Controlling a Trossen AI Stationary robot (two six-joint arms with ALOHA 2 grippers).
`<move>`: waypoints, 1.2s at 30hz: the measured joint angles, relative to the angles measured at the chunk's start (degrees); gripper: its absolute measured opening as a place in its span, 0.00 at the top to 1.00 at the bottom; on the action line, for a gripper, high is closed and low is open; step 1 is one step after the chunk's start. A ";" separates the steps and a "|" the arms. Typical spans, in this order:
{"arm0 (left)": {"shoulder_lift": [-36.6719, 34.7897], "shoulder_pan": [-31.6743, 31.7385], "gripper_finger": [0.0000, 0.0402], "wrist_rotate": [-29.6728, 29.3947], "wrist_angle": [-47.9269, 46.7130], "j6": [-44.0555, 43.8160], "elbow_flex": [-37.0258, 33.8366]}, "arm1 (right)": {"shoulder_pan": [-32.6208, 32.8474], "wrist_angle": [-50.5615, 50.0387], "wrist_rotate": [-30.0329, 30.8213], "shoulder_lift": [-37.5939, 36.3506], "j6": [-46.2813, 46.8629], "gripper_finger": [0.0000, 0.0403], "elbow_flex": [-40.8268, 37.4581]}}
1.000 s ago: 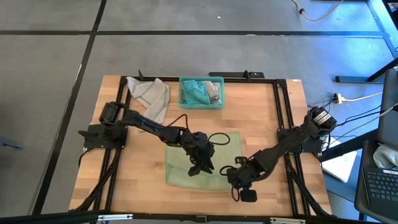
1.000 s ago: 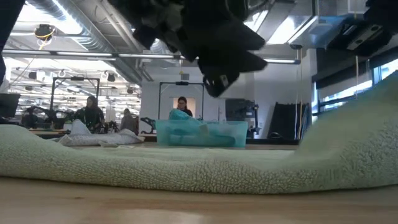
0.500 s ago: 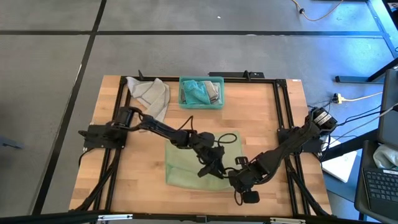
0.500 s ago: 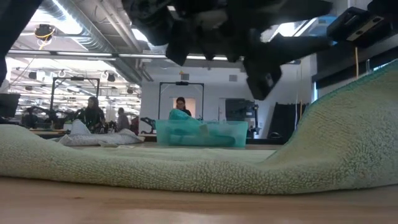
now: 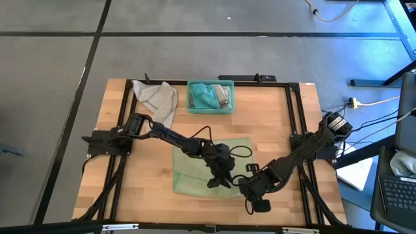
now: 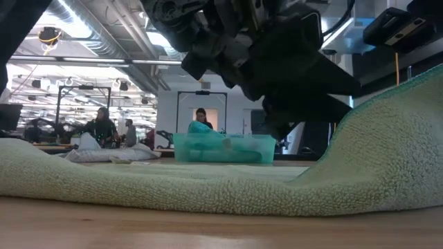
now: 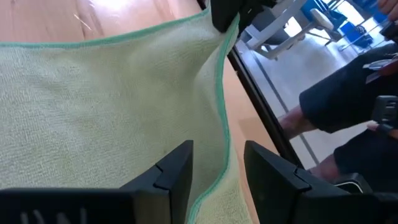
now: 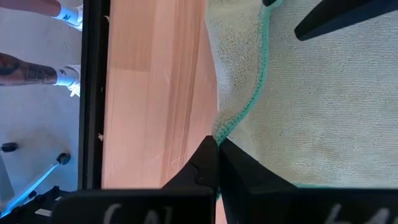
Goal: Fold microfiber towels
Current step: Fold the green towel
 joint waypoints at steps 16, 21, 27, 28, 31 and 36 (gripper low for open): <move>1.57 -2.90 0.66 -2.06 -5.07 -0.46 0.03 | 0.00 0.02 0.83 0.00 0.39 0.98 0.00; 1.57 -1.85 0.66 0.72 -8.96 -1.39 0.00 | 0.04 -0.14 0.70 0.00 1.34 0.99 0.00; 1.57 -0.22 0.66 6.83 -14.61 -1.53 -0.02 | 0.10 -1.02 0.68 0.00 1.36 0.98 0.00; 1.57 -0.02 0.66 7.44 -15.58 -1.50 -0.01 | 0.19 -1.22 0.68 0.00 1.35 0.99 0.00; 1.50 0.21 0.66 9.52 -18.00 -0.67 0.05 | 0.70 -1.48 0.70 0.00 1.37 0.99 0.00; 1.33 0.16 0.66 13.01 -21.65 0.26 0.14 | 1.85 -1.82 1.40 0.00 2.92 0.98 0.00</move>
